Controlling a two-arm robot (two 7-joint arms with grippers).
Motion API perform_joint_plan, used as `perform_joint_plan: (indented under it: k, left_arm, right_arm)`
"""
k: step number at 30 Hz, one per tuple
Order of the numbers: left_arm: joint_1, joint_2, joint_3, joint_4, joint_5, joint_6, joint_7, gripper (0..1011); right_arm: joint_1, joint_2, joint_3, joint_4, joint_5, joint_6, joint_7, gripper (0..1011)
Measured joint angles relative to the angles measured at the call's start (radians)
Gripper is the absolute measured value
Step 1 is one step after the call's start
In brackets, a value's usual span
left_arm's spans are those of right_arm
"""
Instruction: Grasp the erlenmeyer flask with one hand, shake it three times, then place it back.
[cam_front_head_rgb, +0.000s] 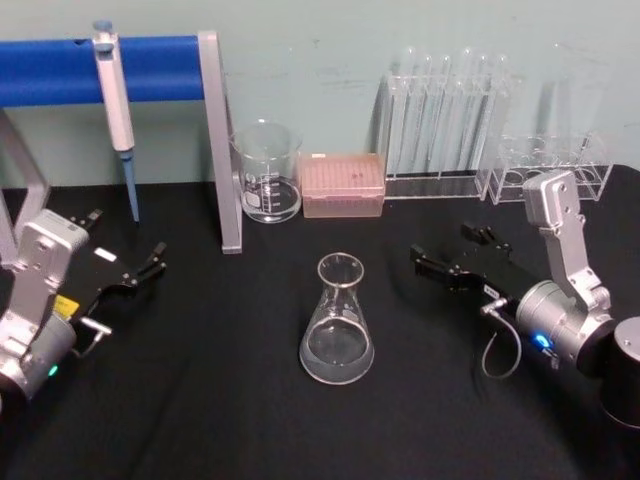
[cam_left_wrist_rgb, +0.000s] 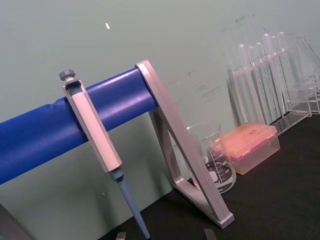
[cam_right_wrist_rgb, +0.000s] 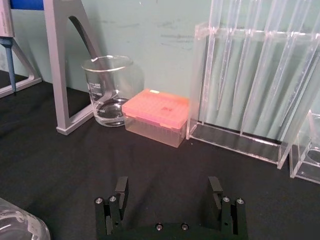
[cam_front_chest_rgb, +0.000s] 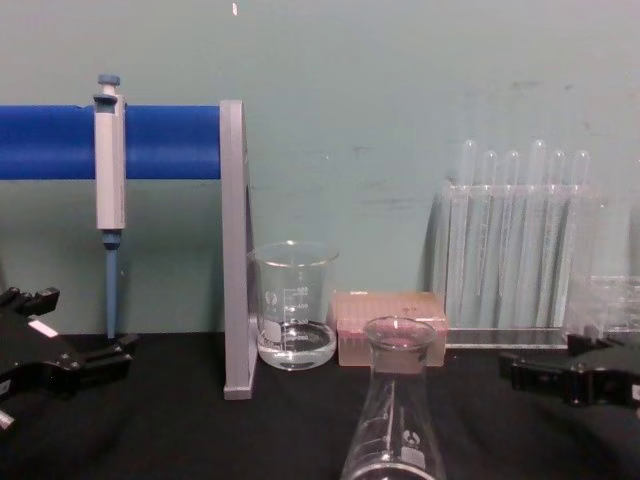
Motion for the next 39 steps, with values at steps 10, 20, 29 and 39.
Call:
perform_joint_plan:
  k: [10, 20, 29, 39]
  left_arm:
    - [0.0, 0.0, 0.0, 0.0, 0.0, 0.0, 0.0, 1001]
    - [0.0, 0.0, 0.0, 0.0, 0.0, 0.0, 0.0, 1001]
    - [0.0, 0.0, 0.0, 0.0, 0.0, 0.0, 0.0, 1001]
    - [0.0, 0.0, 0.0, 0.0, 0.0, 0.0, 0.0, 1001]
  right_arm:
    - [-0.003, -0.008, 0.012, -0.002, -0.016, 0.011, 0.0, 1000]
    - [-0.003, -0.007, 0.01, -0.002, -0.015, 0.009, 0.0, 1000]
    - [-0.003, -0.006, 0.009, -0.002, -0.013, 0.007, 0.001, 1000]
    - [-0.003, -0.006, 0.008, -0.002, -0.012, 0.007, 0.002, 1000]
